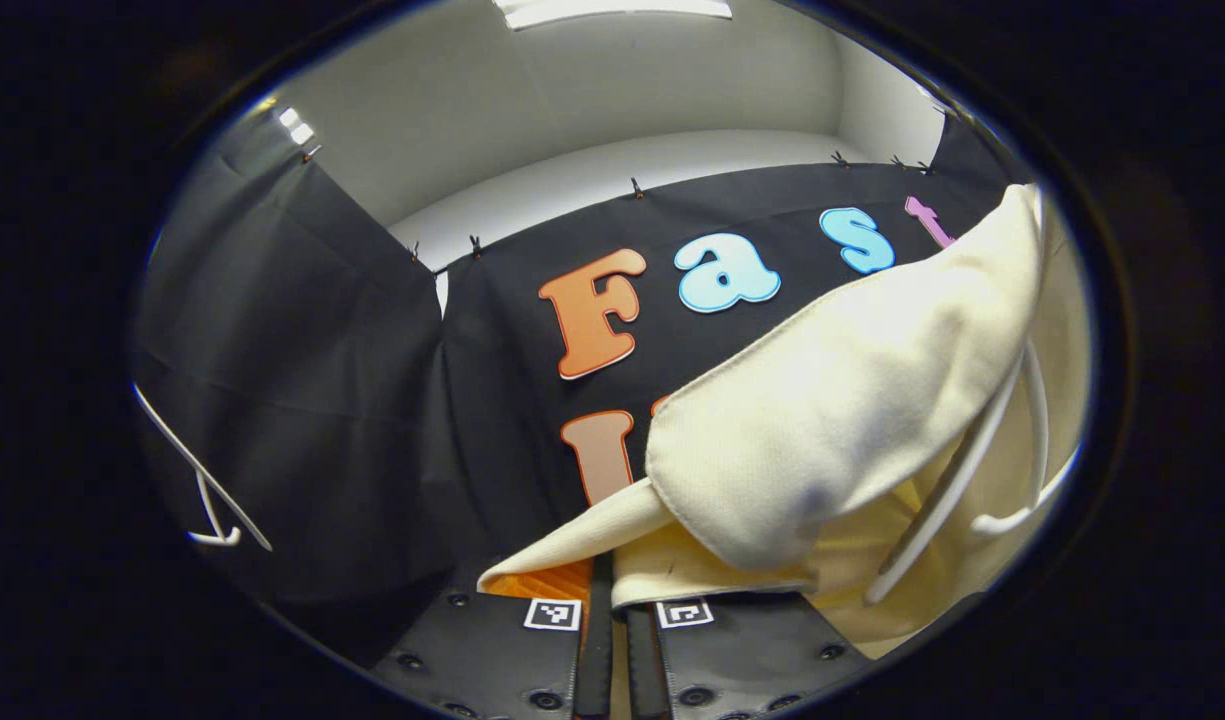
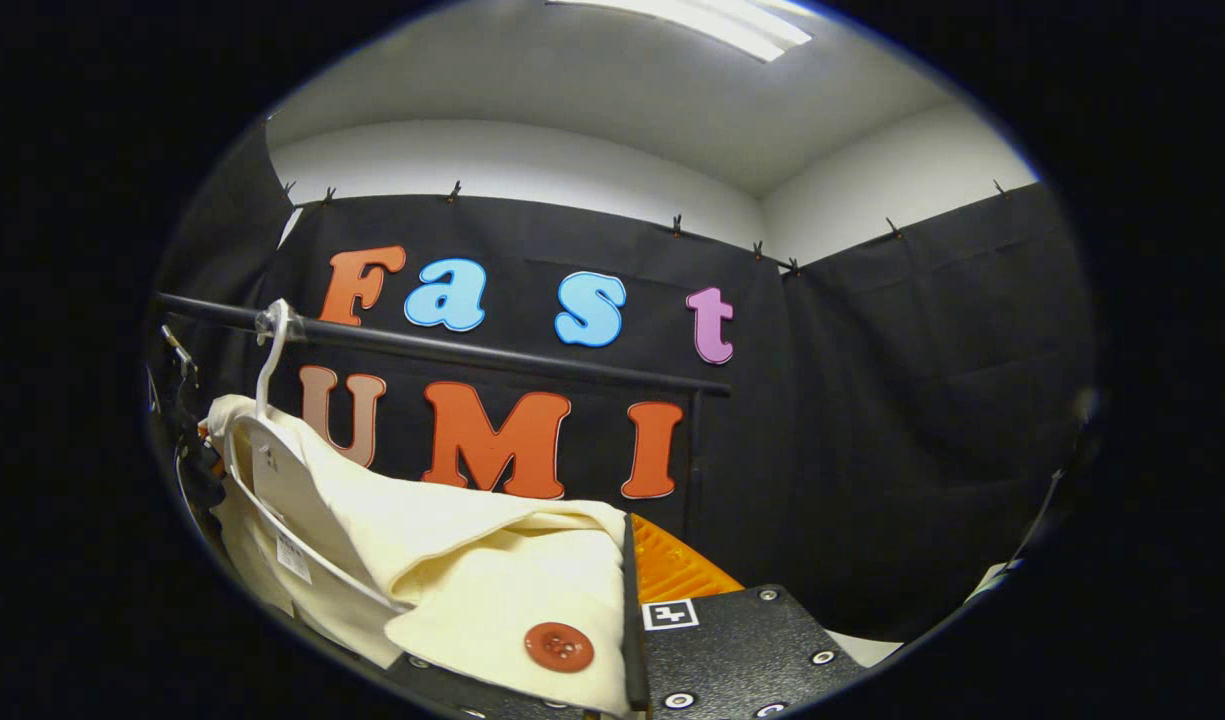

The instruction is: Grasp the clothes on the hanger with both hands and then place them into the laundry hamper below.

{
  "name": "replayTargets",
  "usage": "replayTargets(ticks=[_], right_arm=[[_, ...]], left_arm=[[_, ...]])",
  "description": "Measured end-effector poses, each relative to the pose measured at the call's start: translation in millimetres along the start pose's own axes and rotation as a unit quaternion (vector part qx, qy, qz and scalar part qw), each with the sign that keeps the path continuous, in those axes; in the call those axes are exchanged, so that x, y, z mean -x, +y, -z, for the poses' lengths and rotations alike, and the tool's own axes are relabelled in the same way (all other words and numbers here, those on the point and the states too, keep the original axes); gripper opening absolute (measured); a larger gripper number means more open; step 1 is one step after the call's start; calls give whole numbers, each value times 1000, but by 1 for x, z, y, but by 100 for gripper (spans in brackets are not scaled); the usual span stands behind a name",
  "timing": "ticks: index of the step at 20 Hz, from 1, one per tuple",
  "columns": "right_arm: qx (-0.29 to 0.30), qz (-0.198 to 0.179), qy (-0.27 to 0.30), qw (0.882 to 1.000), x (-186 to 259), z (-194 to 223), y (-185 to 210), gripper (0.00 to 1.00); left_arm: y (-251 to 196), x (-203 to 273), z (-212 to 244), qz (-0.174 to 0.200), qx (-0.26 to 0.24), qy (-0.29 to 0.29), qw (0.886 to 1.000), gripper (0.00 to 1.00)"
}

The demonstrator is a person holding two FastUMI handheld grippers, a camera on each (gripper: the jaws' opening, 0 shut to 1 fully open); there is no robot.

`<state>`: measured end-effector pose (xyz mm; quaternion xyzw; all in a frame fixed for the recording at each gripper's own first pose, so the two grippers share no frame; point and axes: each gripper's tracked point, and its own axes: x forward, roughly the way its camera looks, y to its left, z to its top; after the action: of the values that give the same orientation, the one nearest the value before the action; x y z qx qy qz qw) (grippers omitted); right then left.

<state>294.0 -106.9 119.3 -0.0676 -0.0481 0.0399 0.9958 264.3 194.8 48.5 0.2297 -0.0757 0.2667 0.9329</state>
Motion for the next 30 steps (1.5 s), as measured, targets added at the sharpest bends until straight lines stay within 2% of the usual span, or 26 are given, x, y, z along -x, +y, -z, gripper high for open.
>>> replayTargets(ticks=[6, 8, 10, 15, 19, 23, 27, 30], right_arm=[[-26, -9, 47, 999, -8, 73, 12, 8], [-28, 0, 55, 998, -4, 89, 10, 8], [-47, -14, 62, 997, 7, 101, 21, 9], [-26, -18, 70, 997, 36, 125, 32, 9], [-35, -21, 77, 996, 71, 128, 45, 9], [-39, -39, 69, 996, 106, 111, 72, 9], [-43, -71, 66, 994, 132, 96, 112, 10], [-40, -96, 66, 992, 150, 94, 144, 10]], left_arm=[[-25, -9, 38, 31, 13, 47, 998, 9], [-20, -13, 57, 24, 26, 75, 997, 9], [-14, -11, 76, 21, 49, 95, 994, 10], [7, 24, 87, 17, 28, 94, 995, 10], [29, 63, 90, 25, 25, 88, 995, 9], [43, 103, 68, 38, 41, 72, 996, 9], [25, 147, 47, 81, 63, 61, 993, 9], [-2, 177, 41, 129, 89, 68, 985, 9]])
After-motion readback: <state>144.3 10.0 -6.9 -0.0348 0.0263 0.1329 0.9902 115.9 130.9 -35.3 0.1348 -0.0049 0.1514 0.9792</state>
